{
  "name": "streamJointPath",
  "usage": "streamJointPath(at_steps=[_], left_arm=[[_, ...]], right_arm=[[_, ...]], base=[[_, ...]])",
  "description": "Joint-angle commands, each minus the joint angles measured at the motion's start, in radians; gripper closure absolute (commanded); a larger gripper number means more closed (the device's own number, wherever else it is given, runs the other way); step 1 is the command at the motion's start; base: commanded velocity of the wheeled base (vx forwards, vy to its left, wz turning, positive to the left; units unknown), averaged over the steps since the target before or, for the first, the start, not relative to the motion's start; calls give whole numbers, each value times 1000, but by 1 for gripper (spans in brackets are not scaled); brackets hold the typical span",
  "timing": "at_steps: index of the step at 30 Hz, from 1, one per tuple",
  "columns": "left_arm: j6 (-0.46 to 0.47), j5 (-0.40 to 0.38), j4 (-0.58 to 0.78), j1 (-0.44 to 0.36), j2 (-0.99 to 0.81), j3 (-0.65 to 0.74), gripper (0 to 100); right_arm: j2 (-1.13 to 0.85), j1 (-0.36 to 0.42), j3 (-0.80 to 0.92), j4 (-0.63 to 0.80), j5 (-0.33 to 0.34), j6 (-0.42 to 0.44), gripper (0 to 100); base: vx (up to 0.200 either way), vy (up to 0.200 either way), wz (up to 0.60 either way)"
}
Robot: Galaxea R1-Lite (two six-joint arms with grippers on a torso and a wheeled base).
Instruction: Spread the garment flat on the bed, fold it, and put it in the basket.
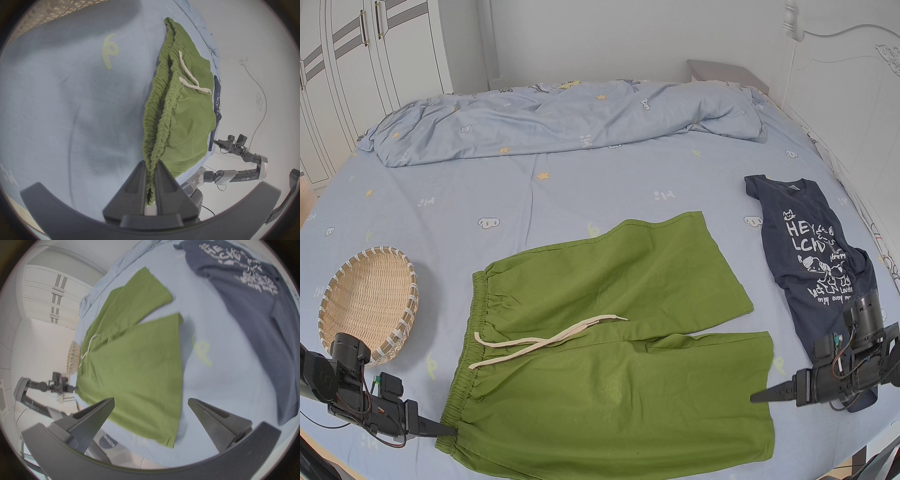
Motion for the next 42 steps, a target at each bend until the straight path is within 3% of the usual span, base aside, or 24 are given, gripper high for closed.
streamJointPath(at_steps=[1,20,26,35,36,42], left_arm=[[-1,-3,-2,-4,-1,6,100],[-1,-2,-3,-10,23,1,100],[0,-2,-5,-3,36,-2,100],[0,-2,-5,-4,34,3,100],[0,-2,-5,-4,34,3,100],[0,-2,-5,-4,33,4,100]], right_arm=[[-28,15,89,7,50,-18,0],[187,15,169,3,149,-179,0],[224,1,175,1,262,-216,0],[244,-11,186,-42,271,-218,0],[245,-15,189,-45,271,-219,100],[251,-41,192,-52,271,-230,100]], base=[[0,0,0],[0,0,0],[0,0,0],[0,0,0],[0,0,0],[0,0,0]])
